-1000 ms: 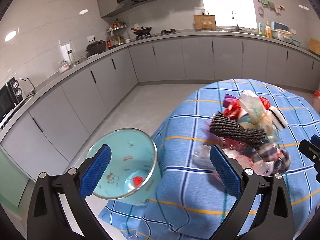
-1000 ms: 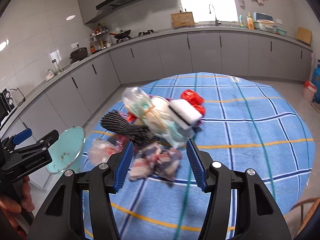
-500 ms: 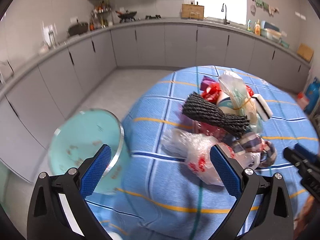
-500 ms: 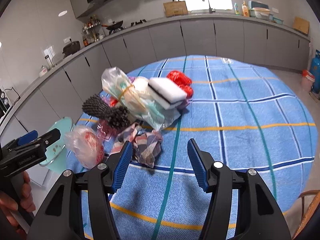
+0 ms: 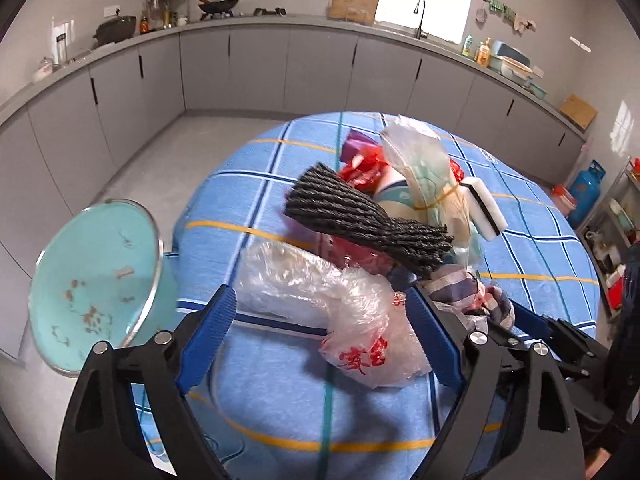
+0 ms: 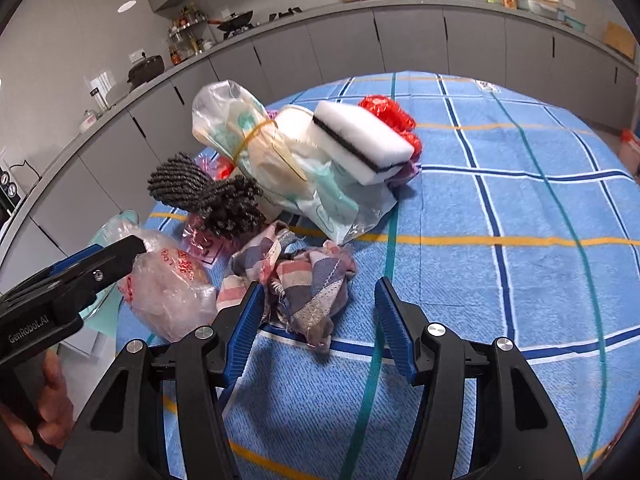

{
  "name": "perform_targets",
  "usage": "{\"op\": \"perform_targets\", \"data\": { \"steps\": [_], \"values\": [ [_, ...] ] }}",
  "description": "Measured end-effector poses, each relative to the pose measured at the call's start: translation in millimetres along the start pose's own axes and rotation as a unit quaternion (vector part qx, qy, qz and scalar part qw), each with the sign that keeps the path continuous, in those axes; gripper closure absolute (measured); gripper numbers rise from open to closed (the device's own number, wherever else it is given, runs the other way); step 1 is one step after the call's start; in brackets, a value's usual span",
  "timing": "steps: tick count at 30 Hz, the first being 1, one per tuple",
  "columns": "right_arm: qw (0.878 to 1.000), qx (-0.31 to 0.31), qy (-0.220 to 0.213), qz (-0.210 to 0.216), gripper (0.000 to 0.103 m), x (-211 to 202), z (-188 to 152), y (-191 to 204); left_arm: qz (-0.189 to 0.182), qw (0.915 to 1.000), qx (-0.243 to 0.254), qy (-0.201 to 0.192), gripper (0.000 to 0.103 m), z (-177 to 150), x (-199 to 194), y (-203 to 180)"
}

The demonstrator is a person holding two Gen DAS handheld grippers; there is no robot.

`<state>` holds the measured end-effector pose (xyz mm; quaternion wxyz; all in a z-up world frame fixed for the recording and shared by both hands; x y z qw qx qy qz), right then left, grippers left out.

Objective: Collect trash
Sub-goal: 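Grasp the clear plastic bag with the left tool while the right tool grasps the striped cloth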

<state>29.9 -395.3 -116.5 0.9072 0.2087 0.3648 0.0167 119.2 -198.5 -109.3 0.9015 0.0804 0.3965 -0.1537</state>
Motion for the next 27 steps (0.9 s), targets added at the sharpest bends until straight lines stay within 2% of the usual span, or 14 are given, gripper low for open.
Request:
{"op": "perform_targets", "data": {
  "steps": [1,2,4,5,10,13,16,22,27],
  "values": [
    [1.000,0.000,0.003,-0.001,0.047,2,-1,0,-0.005,1.0000,0.001,0.003,0.019,-1,2,-2],
    [1.000,0.001,0.004,0.000,0.057,3,-1,-1,-0.010,0.9999,0.004,0.007,0.020,-2,5,-5],
    [1.000,0.001,0.008,0.011,0.069,4,-2,-1,-0.018,0.9997,0.006,0.013,0.031,-5,9,-8],
    [1.000,-0.003,0.008,0.013,0.070,4,-3,0,-0.022,0.9996,0.005,0.018,0.032,-6,12,-9],
    [1.000,-0.016,0.007,0.012,0.077,1,-6,9,-0.047,0.9984,0.001,0.030,0.058,-13,17,-13],
    [1.000,-0.012,0.004,0.015,0.090,-4,-7,10,-0.055,0.9981,0.005,0.027,0.070,-15,14,-16],
    [1.000,-0.008,-0.006,0.015,0.091,-15,-5,9,-0.068,0.9976,0.007,0.016,0.072,-16,1,-14],
    [0.999,-0.008,-0.033,0.008,0.092,-40,-5,9,-0.070,0.9973,0.016,-0.015,0.072,-17,-28,-5],
    [0.999,-0.004,-0.049,0.006,0.092,-57,-1,7,-0.049,0.9978,0.013,-0.041,0.072,-21,-48,12]
  ]
}}
Point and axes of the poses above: each gripper's, at about its wrist camera, not at the fingertips, and x roughly the way its jaws point, y to its left, z to its top, the point moved 2 cm from there along x, roughly the way its jaws point, and after that the axes turned 11 degrees about z, right-handed, at the moved point
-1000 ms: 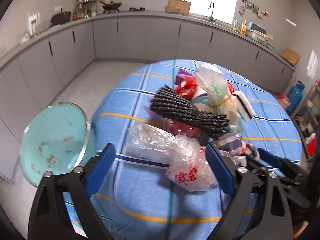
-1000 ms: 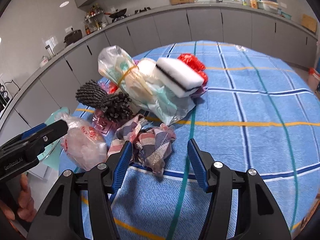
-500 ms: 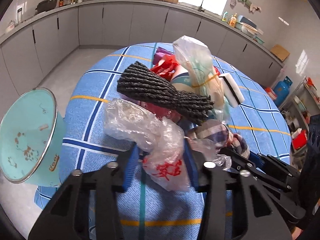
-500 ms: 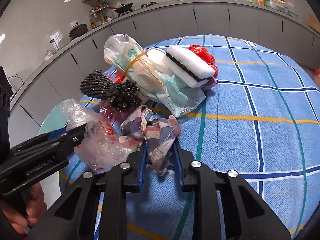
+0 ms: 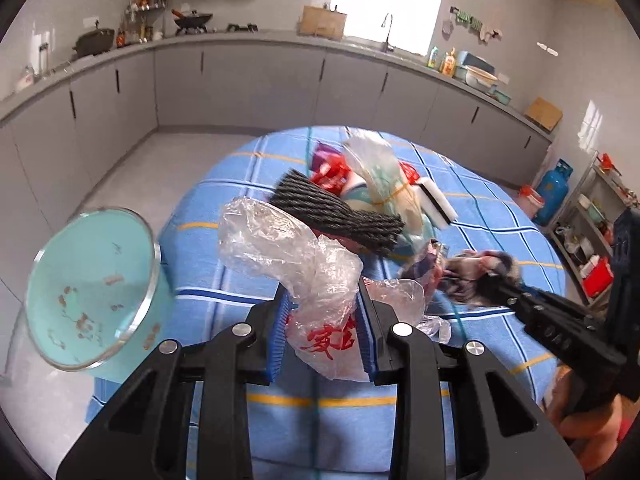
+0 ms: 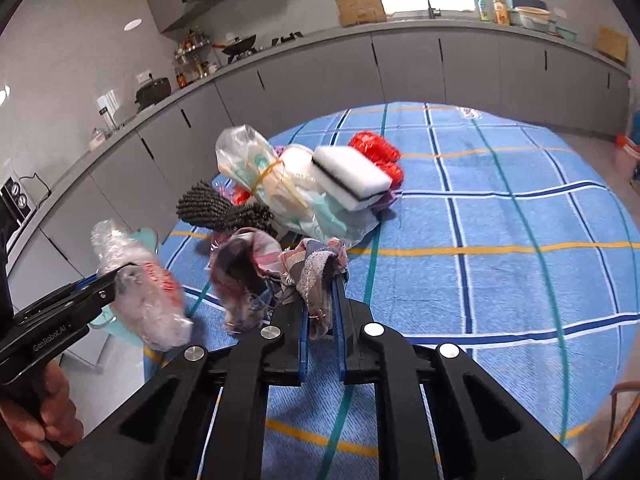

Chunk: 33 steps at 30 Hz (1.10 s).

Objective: Collect trash
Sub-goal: 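Grasp the clear plastic bag with the left tool while the right tool grasps the striped cloth, then carry the plastic bag with the left tool into the teal bin while the right tool drops the cloth there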

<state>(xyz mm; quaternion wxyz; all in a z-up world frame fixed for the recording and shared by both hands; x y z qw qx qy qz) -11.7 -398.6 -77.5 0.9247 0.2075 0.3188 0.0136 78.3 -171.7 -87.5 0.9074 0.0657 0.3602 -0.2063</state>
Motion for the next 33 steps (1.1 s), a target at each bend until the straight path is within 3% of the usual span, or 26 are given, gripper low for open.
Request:
{"op": "perform_targets", "data": {
  "steps": [11,17,33],
  "values": [
    [0.999,-0.034,-0.043,0.003,0.092,-25,21,32,0.022,0.9981,-0.043,-0.038,0.072,11,-32,47],
    [0.997,-0.058,-0.056,0.014,0.092,-28,39,54,0.058,0.9943,-0.070,-0.056,0.072,18,-46,81],
    [0.988,-0.118,-0.033,0.093,0.098,36,63,151,0.163,0.9763,-0.122,-0.074,0.072,19,-65,177]
  ]
}}
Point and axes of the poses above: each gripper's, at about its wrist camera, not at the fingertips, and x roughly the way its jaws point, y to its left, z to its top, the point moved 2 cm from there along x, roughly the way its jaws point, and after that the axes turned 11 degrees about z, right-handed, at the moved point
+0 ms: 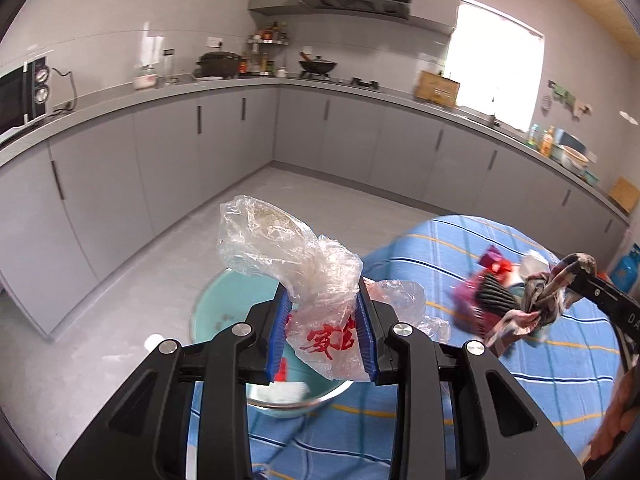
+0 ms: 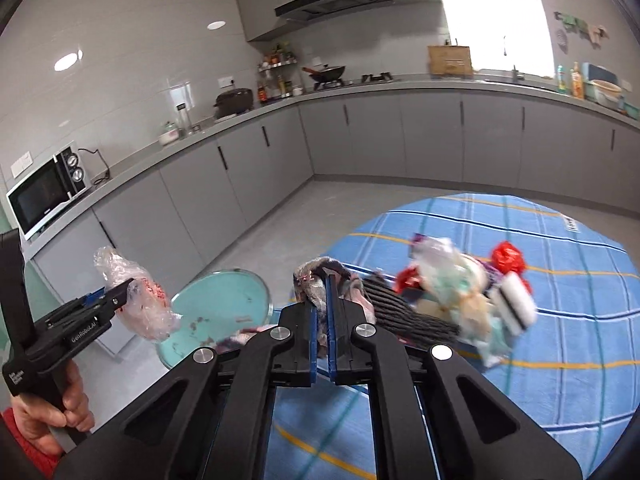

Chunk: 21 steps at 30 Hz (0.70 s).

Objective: Collect trash
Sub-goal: 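Carry the plastic bag with the left tool into the teal bin while the right tool drops the cloth there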

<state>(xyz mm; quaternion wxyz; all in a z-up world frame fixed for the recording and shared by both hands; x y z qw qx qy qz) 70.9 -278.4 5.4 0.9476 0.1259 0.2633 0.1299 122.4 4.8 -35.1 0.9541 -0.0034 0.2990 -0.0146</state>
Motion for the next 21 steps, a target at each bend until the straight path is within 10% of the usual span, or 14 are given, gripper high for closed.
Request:
{"op": "perform_targets", "data": {
  "steps": [21],
  "values": [
    [0.994,-0.031,0.064,0.080,0.098,142,14,76,0.054,0.9971,-0.014,0.052,0.072,-12,72,50]
  ]
}}
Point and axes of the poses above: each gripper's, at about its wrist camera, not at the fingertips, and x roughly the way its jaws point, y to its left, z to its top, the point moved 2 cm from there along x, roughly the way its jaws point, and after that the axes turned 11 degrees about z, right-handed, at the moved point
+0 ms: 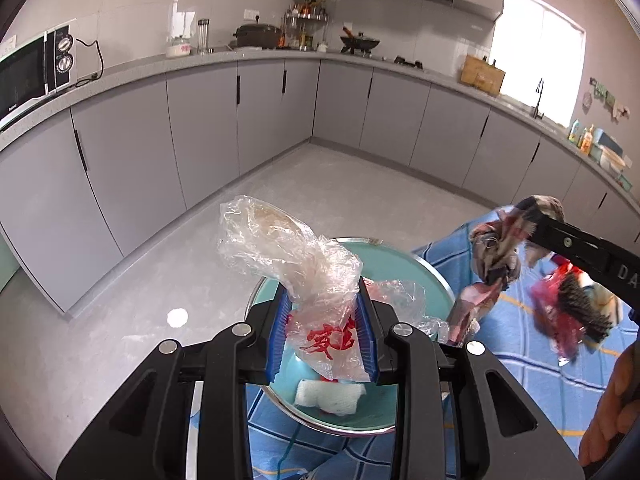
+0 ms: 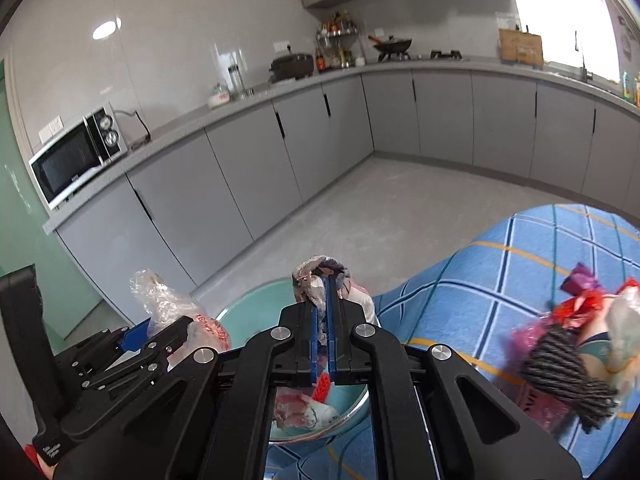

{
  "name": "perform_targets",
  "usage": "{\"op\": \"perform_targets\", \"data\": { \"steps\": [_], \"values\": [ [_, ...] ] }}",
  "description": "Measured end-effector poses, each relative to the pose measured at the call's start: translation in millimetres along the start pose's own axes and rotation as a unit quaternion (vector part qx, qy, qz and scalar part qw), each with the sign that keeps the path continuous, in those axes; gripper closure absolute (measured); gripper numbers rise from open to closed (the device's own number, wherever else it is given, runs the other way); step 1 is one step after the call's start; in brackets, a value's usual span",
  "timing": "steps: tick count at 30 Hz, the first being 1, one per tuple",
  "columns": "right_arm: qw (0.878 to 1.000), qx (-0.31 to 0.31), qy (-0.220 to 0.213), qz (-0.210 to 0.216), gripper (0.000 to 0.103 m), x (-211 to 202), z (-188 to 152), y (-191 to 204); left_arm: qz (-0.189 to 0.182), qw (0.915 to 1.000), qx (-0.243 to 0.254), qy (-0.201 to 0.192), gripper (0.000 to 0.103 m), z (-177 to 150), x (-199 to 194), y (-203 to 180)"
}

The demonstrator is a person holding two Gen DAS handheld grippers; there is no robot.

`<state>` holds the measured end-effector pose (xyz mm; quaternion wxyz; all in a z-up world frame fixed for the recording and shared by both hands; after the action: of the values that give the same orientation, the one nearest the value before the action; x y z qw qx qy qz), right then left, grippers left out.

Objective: Collect trash
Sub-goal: 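Carry the plastic bag with the left tool into the teal bin while the right tool drops the cloth there, then move both open tools back over the remaining trash on the table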

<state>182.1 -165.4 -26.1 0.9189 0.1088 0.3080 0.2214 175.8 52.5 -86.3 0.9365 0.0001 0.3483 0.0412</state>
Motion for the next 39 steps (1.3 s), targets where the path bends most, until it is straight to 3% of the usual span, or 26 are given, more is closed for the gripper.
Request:
{"op": "perform_targets", "data": {
  "steps": [16,18,19,20,28,39],
  "values": [
    [0.997,0.020,0.068,0.006,0.097,69,-22,-17,0.016,0.9975,0.031,0.061,0.071,-20,61,-14],
    [0.997,0.024,0.070,0.016,0.088,71,-23,-18,0.022,0.9970,0.036,0.065,0.068,-21,65,-16],
    [0.997,0.025,0.069,0.016,0.071,71,-23,-19,0.025,0.9968,0.036,0.066,0.061,-18,66,-16],
    [0.997,0.026,0.066,0.017,0.064,70,-23,-20,0.028,0.9968,0.035,0.067,0.059,-18,67,-16],
    [0.998,0.031,0.050,0.011,0.064,55,-21,-25,0.060,0.9964,0.036,0.048,0.032,-11,60,-15],
    [0.999,0.038,0.039,0.002,0.062,26,-25,-30,0.055,0.9976,0.028,0.032,0.030,-5,36,-22]
  ]
}}
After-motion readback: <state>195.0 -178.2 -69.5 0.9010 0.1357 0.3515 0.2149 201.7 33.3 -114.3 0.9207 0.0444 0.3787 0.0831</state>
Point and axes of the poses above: each gripper's, at about its wrist camera, not at the fingertips, and x roughly the way its jaws point, y to its left, z to its top, the point moved 2 cm from there along x, roughly the way its jaws point, and after that the axes turned 11 degrees about z, right-handed, at the moved point
